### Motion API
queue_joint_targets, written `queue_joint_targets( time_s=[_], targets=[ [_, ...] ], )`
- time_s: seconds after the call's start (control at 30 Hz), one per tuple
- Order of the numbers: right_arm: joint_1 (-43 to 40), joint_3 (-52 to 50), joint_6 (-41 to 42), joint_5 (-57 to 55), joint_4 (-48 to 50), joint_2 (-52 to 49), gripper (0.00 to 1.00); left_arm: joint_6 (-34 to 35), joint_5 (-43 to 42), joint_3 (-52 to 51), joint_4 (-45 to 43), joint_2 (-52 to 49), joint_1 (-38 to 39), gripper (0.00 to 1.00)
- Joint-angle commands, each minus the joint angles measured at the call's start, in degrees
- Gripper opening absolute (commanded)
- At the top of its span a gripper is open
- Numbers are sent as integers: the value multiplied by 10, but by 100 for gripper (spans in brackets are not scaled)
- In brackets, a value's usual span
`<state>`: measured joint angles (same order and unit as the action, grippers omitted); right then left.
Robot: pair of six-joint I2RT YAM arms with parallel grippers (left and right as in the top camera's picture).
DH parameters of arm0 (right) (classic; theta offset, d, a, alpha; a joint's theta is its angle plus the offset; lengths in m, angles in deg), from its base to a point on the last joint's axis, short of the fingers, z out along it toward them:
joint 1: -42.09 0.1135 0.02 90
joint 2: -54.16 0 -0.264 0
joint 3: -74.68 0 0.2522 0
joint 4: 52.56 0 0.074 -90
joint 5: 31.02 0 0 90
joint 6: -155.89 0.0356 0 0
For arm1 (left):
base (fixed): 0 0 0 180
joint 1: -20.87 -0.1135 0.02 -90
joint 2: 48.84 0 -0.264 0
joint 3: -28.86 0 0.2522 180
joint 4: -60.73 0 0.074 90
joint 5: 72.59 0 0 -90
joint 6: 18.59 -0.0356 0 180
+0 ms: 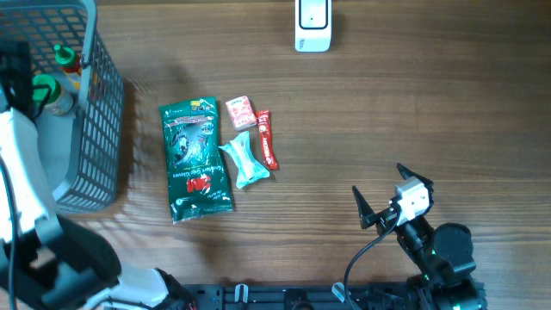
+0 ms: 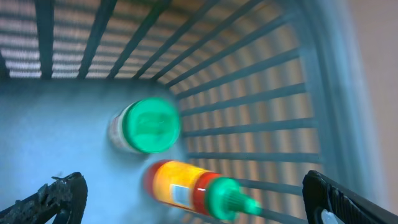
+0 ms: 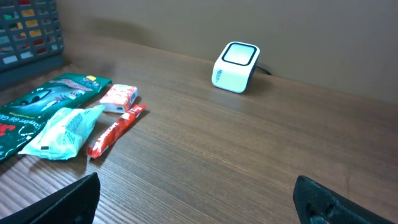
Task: Scan the item barcode
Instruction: 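Return the left gripper into the basket above the green-lid jar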
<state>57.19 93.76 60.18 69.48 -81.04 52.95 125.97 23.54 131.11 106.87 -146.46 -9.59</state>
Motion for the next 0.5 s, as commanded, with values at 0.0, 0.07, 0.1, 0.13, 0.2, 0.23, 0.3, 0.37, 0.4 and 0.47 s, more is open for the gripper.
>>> queue_joint_targets(
  time_s=[0.0, 0.07, 0.1, 0.13, 0.2, 0.23, 0.3, 0.37, 0.4, 0.47],
  targets=[
    [-2, 4, -3, 7, 1, 6, 100, -6, -12, 55, 18, -42, -2, 99],
    [-2, 5, -3, 7, 1, 6, 100, -19, -11, 91, 35, -63, -3, 99],
    [-2, 5, -3, 7, 1, 6, 100, -19, -12, 111, 51, -74, -3, 99],
    [-2, 4, -3, 7, 1, 6, 100, -19, -11, 131, 68, -86, -3, 99],
    [-2, 5, -3, 7, 1, 6, 100, -19, -12, 175, 100, -116, -3, 99],
    [-2, 5, -3, 7, 1, 6, 100, -22, -11, 193, 112, -130, -3, 99],
    [-2, 4, -3, 7, 1, 6, 100, -35, -11, 229, 144, -157, -3, 99],
    [-2, 5, -3, 7, 1, 6, 100, -36, -5, 261, 188, -183, -4, 99],
    [-2, 5, -3, 7, 1, 6, 100, -36, -5, 273, 205, -194, -6, 99],
    [-2, 5, -3, 7, 1, 6, 100, -41, -6, 282, 220, -211, -12, 99]
  ],
)
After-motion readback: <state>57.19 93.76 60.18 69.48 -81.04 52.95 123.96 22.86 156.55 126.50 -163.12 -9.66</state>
